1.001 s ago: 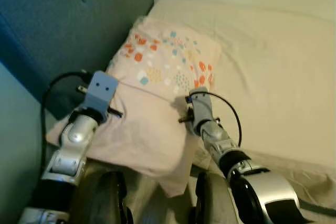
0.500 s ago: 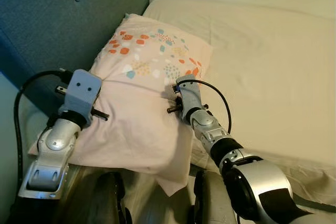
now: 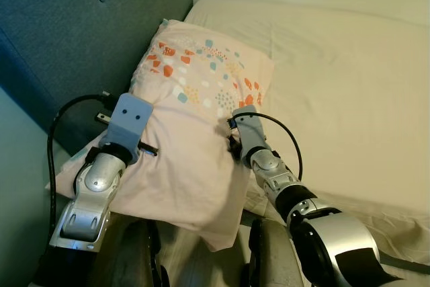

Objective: Clean up the room

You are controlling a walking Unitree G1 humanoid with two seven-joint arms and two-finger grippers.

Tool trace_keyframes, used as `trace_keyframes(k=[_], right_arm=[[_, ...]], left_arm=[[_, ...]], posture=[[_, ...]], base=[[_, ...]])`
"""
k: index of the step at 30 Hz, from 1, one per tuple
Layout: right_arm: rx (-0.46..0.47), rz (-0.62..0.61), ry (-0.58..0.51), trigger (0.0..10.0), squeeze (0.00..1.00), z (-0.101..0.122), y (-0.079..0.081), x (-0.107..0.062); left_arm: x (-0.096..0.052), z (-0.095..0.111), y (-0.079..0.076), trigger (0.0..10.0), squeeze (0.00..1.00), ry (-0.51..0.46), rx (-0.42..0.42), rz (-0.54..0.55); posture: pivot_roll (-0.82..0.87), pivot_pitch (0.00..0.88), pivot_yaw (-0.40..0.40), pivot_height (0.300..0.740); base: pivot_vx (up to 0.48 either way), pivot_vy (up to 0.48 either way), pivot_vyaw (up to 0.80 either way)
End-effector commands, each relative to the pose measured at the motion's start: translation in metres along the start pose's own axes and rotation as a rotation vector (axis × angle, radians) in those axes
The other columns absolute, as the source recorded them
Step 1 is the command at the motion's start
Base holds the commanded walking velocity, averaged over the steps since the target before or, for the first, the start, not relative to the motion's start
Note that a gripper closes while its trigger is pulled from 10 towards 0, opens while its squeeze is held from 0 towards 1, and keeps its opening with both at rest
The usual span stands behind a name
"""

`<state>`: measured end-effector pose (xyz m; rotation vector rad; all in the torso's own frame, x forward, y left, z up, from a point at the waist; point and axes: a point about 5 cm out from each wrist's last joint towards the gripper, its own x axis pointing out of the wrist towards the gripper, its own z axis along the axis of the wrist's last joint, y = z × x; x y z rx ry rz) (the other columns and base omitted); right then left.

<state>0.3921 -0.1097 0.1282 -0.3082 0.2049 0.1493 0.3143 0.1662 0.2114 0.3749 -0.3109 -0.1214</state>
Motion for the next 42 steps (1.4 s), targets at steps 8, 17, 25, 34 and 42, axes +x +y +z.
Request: trace_keyframes(k=[8, 17, 25, 34, 42], right_arm=[[-0.035, -0.165, 0.001, 10.0, 0.00, 0.002, -0.012, 0.000], [0.056, -0.289, -0.090, 10.0, 0.00, 0.027, -0.018, 0.001], [0.164, -0.346, -0.316, 10.0, 0.00, 0.055, -0.027, -0.007], [0.127, -0.326, -0.451, 10.0, 0.00, 0.052, -0.035, -0.036], [0.121, -0.214, -0.506, 10.0, 0.00, 0.043, -0.043, -0.062]], left_arm=[[0.002, -0.008, -0.008, 10.0, 0.00, -0.012, -0.026, -0.021], [-0.003, -0.042, 0.001, 10.0, 1.00, 0.083, 0.039, -0.051], [0.019, -0.050, 0.021, 10.0, 1.00, 0.107, 0.161, -0.065], [0.030, -0.035, 0.089, 10.0, 0.00, 0.088, 0.249, 0.072], [-0.011, -0.028, 0.067, 10.0, 0.00, 0.107, 0.202, -0.571]], posture=[[0.08, 0.293, -0.042, 0.577], [0.00, 0.251, -0.059, 0.577], [-0.06, 0.214, -0.054, 0.577], [-0.08, 0.197, -0.037, 0.577], [-0.08, 0.189, -0.032, 0.577]], base=[[0.000, 0.000, 0.00], [0.000, 0.000, 0.00], [0.000, 0.000, 0.00], [0.000, 0.000, 0.00], [0.000, 0.000, 0.00]])
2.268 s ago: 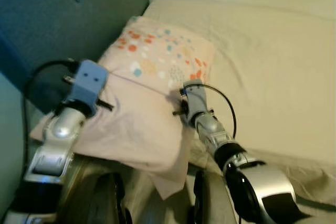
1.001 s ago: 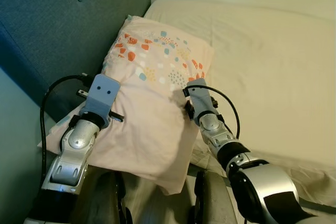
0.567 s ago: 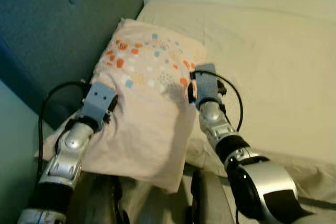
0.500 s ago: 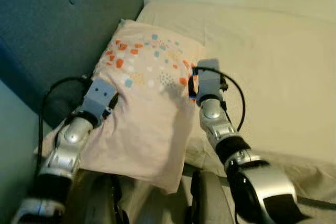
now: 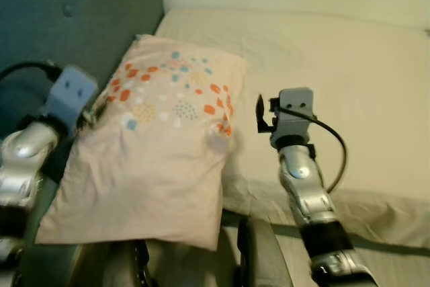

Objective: Clean up the room

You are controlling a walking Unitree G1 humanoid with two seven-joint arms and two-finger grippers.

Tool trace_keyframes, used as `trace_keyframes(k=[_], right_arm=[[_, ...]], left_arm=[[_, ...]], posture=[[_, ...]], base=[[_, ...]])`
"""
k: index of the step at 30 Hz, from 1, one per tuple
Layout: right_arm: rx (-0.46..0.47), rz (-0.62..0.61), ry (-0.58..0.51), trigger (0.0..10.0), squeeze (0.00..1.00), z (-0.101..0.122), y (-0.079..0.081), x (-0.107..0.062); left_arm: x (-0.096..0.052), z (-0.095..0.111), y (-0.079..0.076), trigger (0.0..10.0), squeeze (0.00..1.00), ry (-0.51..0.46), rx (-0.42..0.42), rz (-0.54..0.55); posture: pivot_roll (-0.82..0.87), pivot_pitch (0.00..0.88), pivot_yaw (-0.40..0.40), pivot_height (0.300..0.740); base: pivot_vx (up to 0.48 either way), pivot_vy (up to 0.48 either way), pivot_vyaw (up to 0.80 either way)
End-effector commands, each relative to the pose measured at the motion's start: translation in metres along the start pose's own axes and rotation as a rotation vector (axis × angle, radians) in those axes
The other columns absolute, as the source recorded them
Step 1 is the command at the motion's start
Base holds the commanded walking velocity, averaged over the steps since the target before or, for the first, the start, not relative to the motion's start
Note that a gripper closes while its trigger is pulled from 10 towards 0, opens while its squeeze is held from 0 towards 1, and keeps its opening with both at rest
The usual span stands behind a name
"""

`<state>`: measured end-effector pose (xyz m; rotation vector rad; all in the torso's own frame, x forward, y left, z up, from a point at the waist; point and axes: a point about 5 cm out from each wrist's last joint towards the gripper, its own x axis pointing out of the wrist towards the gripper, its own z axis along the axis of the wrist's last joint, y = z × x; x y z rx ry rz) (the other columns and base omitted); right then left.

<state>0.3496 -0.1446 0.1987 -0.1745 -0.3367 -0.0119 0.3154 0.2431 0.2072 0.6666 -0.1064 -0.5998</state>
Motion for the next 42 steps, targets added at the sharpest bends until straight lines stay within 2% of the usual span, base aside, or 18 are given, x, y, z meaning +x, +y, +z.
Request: trace_keyframes(k=[1, 2, 3, 4, 8, 9, 12, 15, 22, 24, 27, 30, 31, 34, 37, 38, 41, 42], right_arm=[[0.014, 0.026, 0.015, 10.0, 0.00, -0.003, -0.001, -0.007], [0.014, 0.026, 0.015, 10.0, 0.00, -0.003, -0.001, -0.007], [0.016, 0.025, 0.016, 10.0, 0.00, -0.004, -0.003, -0.009], [0.017, 0.019, 0.019, 10.0, 0.00, -0.004, -0.007, -0.010], [0.020, -0.003, 0.035, 10.0, 0.00, -0.001, -0.015, -0.013], [0.020, -0.003, 0.035, 10.0, 0.00, -0.001, -0.015, -0.013], [0.019, 0.003, 0.032, 10.0, 0.00, 0.007, -0.017, -0.012], [0.018, 0.011, 0.028, 10.0, 0.00, 0.010, -0.019, -0.013], [0.023, 0.014, 0.019, 10.0, 0.00, 0.017, -0.019, -0.014], [0.023, 0.012, 0.018, 10.0, 0.00, 0.018, -0.019, -0.014], [0.020, 0.009, 0.015, 10.0, 0.00, 0.023, -0.021, -0.015], [0.018, 0.008, 0.018, 10.0, 0.00, 0.023, -0.021, -0.015], [0.016, 0.004, 0.024, 10.0, 0.00, 0.024, -0.022, -0.017], [0.017, 0.000, 0.029, 10.0, 0.00, 0.025, -0.023, -0.018], [0.018, -0.004, 0.036, 10.0, 0.00, 0.024, -0.023, -0.021], [0.018, -0.011, 0.043, 10.0, 0.00, 0.024, -0.023, -0.024], [0.018, -0.013, 0.045, 10.0, 0.00, 0.023, -0.023, -0.024], [0.019, -0.019, 0.048, 10.0, 0.00, 0.023, -0.024, -0.025]], left_arm=[[-0.002, -0.001, -0.027, 2.2, 0.00, 0.005, -0.010, -0.206], [-0.002, -0.001, -0.027, 2.2, 0.00, 0.005, -0.010, -0.206], [-0.007, -0.006, -0.053, 0.0, 0.00, 0.034, -0.022, -0.342], [-0.012, -0.010, -0.076, 0.0, 0.00, 0.054, -0.036, -0.444], [-0.016, -0.022, -0.138, 0.0, 0.00, 0.086, -0.071, -0.664], [-0.016, -0.022, -0.138, 0.0, 0.00, 0.086, -0.071, -0.664], [-0.022, -0.035, -0.166, 0.0, 0.00, 0.140, -0.041, -0.793], [-0.022, -0.041, -0.177, 0.0, 0.00, 0.158, -0.024, -0.820], [0.012, -0.060, -0.203, 0.0, 0.00, 0.199, 0.033, -0.574], [0.016, -0.064, -0.207, 0.0, 0.00, 0.222, 0.036, -0.554], [0.038, -0.073, -0.197, 0.0, 0.00, 0.296, 0.192, -0.393], [0.042, -0.076, -0.193, 0.0, 0.00, 0.322, 0.222, -0.366], [0.046, -0.082, -0.183, 0.0, 0.00, 0.377, 0.262, -0.334], [0.050, -0.086, -0.172, 0.0, 0.00, 0.405, 0.299, -0.290], [0.055, -0.085, -0.155, 0.0, 0.00, 0.412, 0.339, -0.221], [0.062, -0.081, -0.133, 0.0, 0.00, 0.404, 0.390, -0.121], [0.064, -0.080, -0.128, 0.0, 0.00, 0.401, 0.400, -0.098], [0.072, -0.075, -0.116, 0.0, 0.00, 0.389, 0.429, -0.043]], posture=[[-0.08, 0.192, -0.031, 0.577], [-0.08, 0.192, -0.031, 0.577], [-0.08, 0.193, -0.029, 0.577], [-0.08, 0.194, -0.029, 0.577], [-0.08, 0.194, -0.029, 0.577], [-0.08, 0.194, -0.029, 0.577], [-0.09, 0.202, -0.025, 0.577], [-0.09, 0.202, -0.025, 0.577], [-0.10, 0.223, -0.032, 0.577], [-0.10, 0.223, -0.032, 0.577], [-0.11, 0.240, -0.031, 0.577], [-0.12, 0.243, -0.029, 0.577], [-0.12, 0.253, -0.022, 0.577], [-0.12, 0.261, -0.018, 0.577], [-0.12, 0.270, -0.009, 0.577], [-0.12, 0.274, -0.004, 0.577], [-0.12, 0.274, -0.004, 0.577], [-0.12, 0.279, 0.003, 0.577]], base=[[0.000, 0.000, 0.00], [0.000, 0.000, 0.00], [0.000, 0.000, 0.00], [0.000, 0.000, 0.00], [0.000, 0.000, 0.00], [0.000, 0.000, 0.00], [0.000, 0.000, 0.00], [0.000, 0.000, 0.00], [0.000, 0.000, 0.00], [0.000, 0.000, 0.00], [0.000, 0.000, 0.00], [0.000, 0.000, 0.00], [0.000, 0.000, 0.00], [0.000, 0.000, 0.00], [0.000, 0.000, 0.00], [0.000, 0.000, 0.00], [0.000, 0.000, 0.00], [0.000, 0.000, 0.00]])
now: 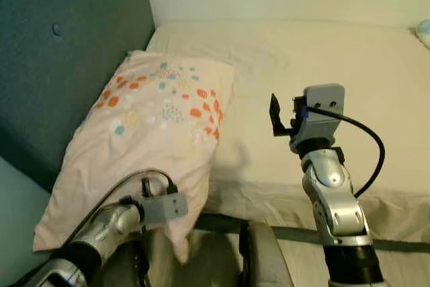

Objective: Clean up the room

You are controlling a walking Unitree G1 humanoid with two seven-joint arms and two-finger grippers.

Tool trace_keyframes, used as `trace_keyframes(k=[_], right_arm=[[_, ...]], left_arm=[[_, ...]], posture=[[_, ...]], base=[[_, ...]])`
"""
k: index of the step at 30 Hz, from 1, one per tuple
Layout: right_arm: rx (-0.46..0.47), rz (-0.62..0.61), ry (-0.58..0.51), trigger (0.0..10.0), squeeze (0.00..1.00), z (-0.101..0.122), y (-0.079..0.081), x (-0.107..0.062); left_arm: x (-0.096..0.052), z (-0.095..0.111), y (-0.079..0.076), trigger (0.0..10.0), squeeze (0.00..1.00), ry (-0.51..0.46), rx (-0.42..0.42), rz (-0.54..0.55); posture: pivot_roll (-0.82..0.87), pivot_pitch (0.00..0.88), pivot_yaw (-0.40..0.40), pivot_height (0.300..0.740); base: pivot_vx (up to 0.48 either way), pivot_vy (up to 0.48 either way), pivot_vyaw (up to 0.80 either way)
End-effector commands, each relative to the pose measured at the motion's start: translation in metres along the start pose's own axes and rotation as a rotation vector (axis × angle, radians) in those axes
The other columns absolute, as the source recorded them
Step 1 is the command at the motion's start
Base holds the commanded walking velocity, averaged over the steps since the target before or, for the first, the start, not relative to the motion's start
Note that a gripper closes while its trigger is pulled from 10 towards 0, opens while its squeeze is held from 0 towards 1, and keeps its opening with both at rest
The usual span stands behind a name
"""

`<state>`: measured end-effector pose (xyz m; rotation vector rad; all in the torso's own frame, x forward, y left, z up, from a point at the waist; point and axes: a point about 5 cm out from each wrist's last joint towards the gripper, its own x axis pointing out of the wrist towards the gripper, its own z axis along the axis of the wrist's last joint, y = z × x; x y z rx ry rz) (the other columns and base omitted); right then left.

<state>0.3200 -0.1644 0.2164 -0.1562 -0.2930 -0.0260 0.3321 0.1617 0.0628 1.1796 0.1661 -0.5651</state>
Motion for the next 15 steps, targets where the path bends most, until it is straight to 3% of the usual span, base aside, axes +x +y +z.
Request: trace_keyframes(k=[1, 3, 4, 6, 8, 9, 12, 15], right_arm=[[0.003, -0.012, 0.007, 10.0, 0.00, 0.000, -0.001, -0.004], [0.003, -0.024, 0.016, 10.0, 0.00, 0.000, -0.003, -0.006], [0.004, -0.036, 0.022, 10.0, 0.00, 0.000, -0.005, -0.007], [0.005, -0.039, 0.024, 10.0, 0.00, 0.000, -0.006, -0.007], [0.010, -0.051, 0.030, 10.0, 0.00, -0.001, -0.008, -0.007], [0.010, -0.051, 0.030, 10.0, 0.00, -0.001, -0.008, -0.007], [0.014, -0.065, 0.038, 10.0, 0.00, -0.003, -0.009, -0.006], [0.015, -0.067, 0.041, 10.0, 0.00, -0.003, -0.009, -0.006]], left_arm=[[0.004, -0.002, 0.033, 0.0, 0.00, 0.029, 0.016, 0.142], [0.011, 0.011, 0.070, 0.0, 0.00, 0.011, 0.030, 0.269], [0.015, 0.031, 0.104, 0.0, 0.00, -0.042, 0.015, 0.376], [0.015, 0.036, 0.112, 0.0, 0.00, -0.056, 0.011, 0.399], [0.015, 0.054, 0.139, 0.0, 0.00, -0.101, 0.000, 0.491], [0.015, 0.054, 0.139, 0.0, 0.00, -0.101, 0.000, 0.491], [0.011, 0.079, 0.171, 0.0, 0.00, -0.159, -0.005, 0.623], [0.012, 0.085, 0.171, 0.0, 0.00, -0.179, -0.002, 0.626]], posture=[[-0.12, 0.282, 0.006, 0.577], [-0.12, 0.281, 0.010, 0.577], [-0.11, 0.280, 0.011, 0.577], [-0.11, 0.280, 0.011, 0.577], [-0.11, 0.280, 0.011, 0.577], [-0.11, 0.280, 0.011, 0.577], [-0.11, 0.277, 0.015, 0.577], [-0.11, 0.274, 0.018, 0.577]], base=[[0.000, 0.000, 0.00], [0.000, 0.000, 0.00], [0.000, 0.000, 0.00], [0.000, 0.000, 0.00], [0.000, 0.000, 0.00], [0.000, 0.000, 0.00], [0.000, 0.000, 0.00], [0.000, 0.000, 0.00]])
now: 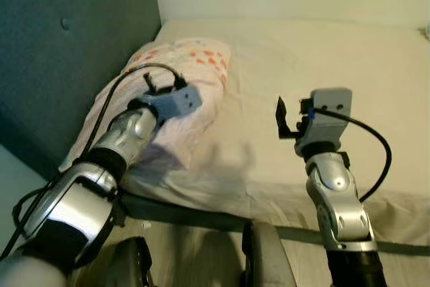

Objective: Clean up the room

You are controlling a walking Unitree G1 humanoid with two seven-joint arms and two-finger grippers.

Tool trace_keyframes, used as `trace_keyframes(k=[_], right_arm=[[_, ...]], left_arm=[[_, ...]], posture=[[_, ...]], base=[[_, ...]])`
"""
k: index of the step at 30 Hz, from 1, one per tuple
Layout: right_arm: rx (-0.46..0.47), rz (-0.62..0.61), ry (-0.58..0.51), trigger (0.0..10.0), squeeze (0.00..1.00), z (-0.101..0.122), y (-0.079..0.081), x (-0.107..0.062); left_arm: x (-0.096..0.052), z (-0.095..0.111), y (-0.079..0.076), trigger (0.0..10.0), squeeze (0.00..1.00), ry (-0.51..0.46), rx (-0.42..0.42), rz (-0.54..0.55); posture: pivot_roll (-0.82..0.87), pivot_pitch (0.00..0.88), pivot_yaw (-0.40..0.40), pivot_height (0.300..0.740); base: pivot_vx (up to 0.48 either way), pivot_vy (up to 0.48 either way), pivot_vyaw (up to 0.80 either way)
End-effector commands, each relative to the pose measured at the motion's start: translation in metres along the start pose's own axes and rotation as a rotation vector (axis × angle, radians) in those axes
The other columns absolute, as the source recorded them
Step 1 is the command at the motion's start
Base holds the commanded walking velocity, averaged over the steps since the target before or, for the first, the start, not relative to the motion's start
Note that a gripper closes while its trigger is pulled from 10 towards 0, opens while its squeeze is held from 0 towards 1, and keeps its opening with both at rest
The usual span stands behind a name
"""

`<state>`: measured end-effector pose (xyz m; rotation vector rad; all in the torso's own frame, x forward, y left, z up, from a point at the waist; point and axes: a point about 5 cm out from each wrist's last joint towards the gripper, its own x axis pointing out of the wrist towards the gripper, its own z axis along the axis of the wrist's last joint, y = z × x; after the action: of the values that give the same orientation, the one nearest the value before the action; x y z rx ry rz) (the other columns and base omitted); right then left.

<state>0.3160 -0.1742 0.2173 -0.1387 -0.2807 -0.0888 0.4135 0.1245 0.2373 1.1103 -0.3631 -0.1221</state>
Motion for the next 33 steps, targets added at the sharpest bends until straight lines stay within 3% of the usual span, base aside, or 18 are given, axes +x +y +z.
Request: trace_keyframes(k=[1, 3, 4, 6, 10, 13, 14, 16, 17, 20, 23, 25, 26, 27, 30, 31, 32, 33], right_arm=[[0.007, -0.002, 0.025, 10.0, 0.00, -0.004, 0.002, -0.002], [0.007, -0.001, 0.027, 10.0, 0.00, -0.004, 0.002, -0.003], [0.009, 0.004, 0.030, 10.0, 0.00, -0.005, 0.003, -0.003], [0.011, 0.013, 0.037, 10.0, 0.00, -0.006, 0.005, -0.004], [0.015, 0.027, 0.046, 10.0, 0.00, -0.008, 0.008, -0.006], [0.031, 0.053, 0.063, 10.0, 0.00, -0.013, 0.017, -0.008], [0.031, 0.053, 0.063, 10.0, 0.00, -0.013, 0.017, -0.008], [0.053, 0.080, 0.057, 10.0, 0.00, -0.011, 0.028, -0.006], [0.053, 0.080, 0.057, 10.0, 0.00, -0.011, 0.028, -0.006], [0.063, 0.099, 0.039, 10.0, 0.00, -0.007, 0.031, -0.003], [0.078, 0.129, 0.020, 10.0, 0.00, -0.003, 0.035, 0.000], [0.124, 0.214, 0.043, 10.0, 0.00, -0.006, 0.043, -0.001], [0.124, 0.214, 0.043, 10.0, 0.00, -0.006, 0.043, -0.001], [0.119, 0.273, 0.088, 10.0, 0.00, -0.012, 0.048, -0.004], [0.056, 0.506, 0.321, 10.0, 0.00, -0.048, 0.063, -0.024], [0.056, 0.506, 0.321, 10.0, 0.00, -0.048, 0.063, -0.024], [0.026, 0.591, 0.428, 10.0, 0.00, -0.062, 0.067, -0.035], [-0.021, 0.678, 0.523, 10.0, 0.00, -0.074, 0.068, -0.047]], left_arm=[[-0.005, -0.003, -0.014, 0.0, 0.00, 0.007, -0.013, -0.045], [-0.007, -0.003, -0.022, 0.0, 0.00, 0.000, -0.012, -0.076], [-0.019, -0.012, -0.042, 0.0, 0.00, 0.002, -0.013, -0.161], [-0.032, -0.021, -0.060, 0.0, 0.00, 0.006, -0.034, -0.238], [-0.050, -0.030, -0.082, 0.0, 0.00, 0.009, -0.053, -0.333], [-0.106, -0.052, -0.138, 0.0, 0.00, 0.050, -0.026, -0.534], [-0.106, -0.052, -0.138, 0.0, 0.00, 0.050, -0.026, -0.534], [-0.150, -0.067, -0.167, 0.0, 0.00, 0.119, -0.088, -0.599], [-0.150, -0.067, -0.167, 0.0, 0.00, 0.119, -0.088, -0.599], [-0.140, -0.069, -0.152, 0.0, 0.00, 0.156, -0.227, -0.438], [-0.119, -0.068, -0.118, 0.0, 0.00, 0.152, -0.522, -0.211], [-0.113, -0.066, -0.095, 0.0, 0.00, 0.067, -0.727, -0.163], [-0.113, -0.066, -0.095, 0.0, 0.00, 0.067, -0.727, -0.163], [-0.114, -0.068, -0.084, 2.0, 0.00, 0.032, -0.755, -0.138], [-0.130, -0.072, -0.063, 1.1, 0.00, -0.034, -0.748, -0.112], [-0.130, -0.072, -0.063, 1.1, 0.00, -0.034, -0.748, -0.112], [-0.137, -0.072, -0.062, 0.0, 0.00, -0.046, -0.735, -0.127], [-0.145, -0.071, -0.060, 0.0, 0.00, -0.054, -0.730, -0.143]], posture=[[-0.11, 0.274, 0.018, 0.577], [-0.11, 0.274, 0.018, 0.577], [-0.10, 0.273, 0.019, 0.577], [-0.10, 0.267, 0.016, 0.577], [-0.09, 0.262, 0.012, 0.577], [-0.09, 0.254, -0.003, 0.577], [-0.09, 0.254, -0.003, 0.577], [-0.10, 0.251, -0.020, 0.577], [-0.10, 0.251, -0.020, 0.577], [-0.10, 0.239, -0.030, 0.577], [-0.11, 0.227, -0.029, 0.577], [-0.11, 0.216, -0.025, 0.577], [-0.11, 0.216, -0.025, 0.577], [-0.11, 0.205, -0.025, 0.577], [-0.10, 0.195, -0.027, 0.577], [-0.10, 0.195, -0.027, 0.577], [-0.09, 0.187, -0.027, 0.577], [-0.09, 0.178, -0.030, 0.577]], base=[[0.000, 0.000, 0.00], [0.000, 0.000, 0.00], [0.000, 0.000, 0.00], [0.000, 0.000, 0.00], [0.000, 0.000, 0.00], [0.000, 0.000, 0.00], [0.000, 0.000, 0.00], [0.000, 0.000, 0.00], [0.000, 0.000, 0.00], [0.000, 0.000, 0.00], [0.000, 0.000, 0.00], [0.000, 0.000, 0.00], [0.000, 0.000, 0.00], [0.000, 0.000, 0.00], [0.000, 0.000, 0.00], [0.000, 0.000, 0.00], [0.000, 0.000, 0.00], [0.000, 0.000, 0.00]])
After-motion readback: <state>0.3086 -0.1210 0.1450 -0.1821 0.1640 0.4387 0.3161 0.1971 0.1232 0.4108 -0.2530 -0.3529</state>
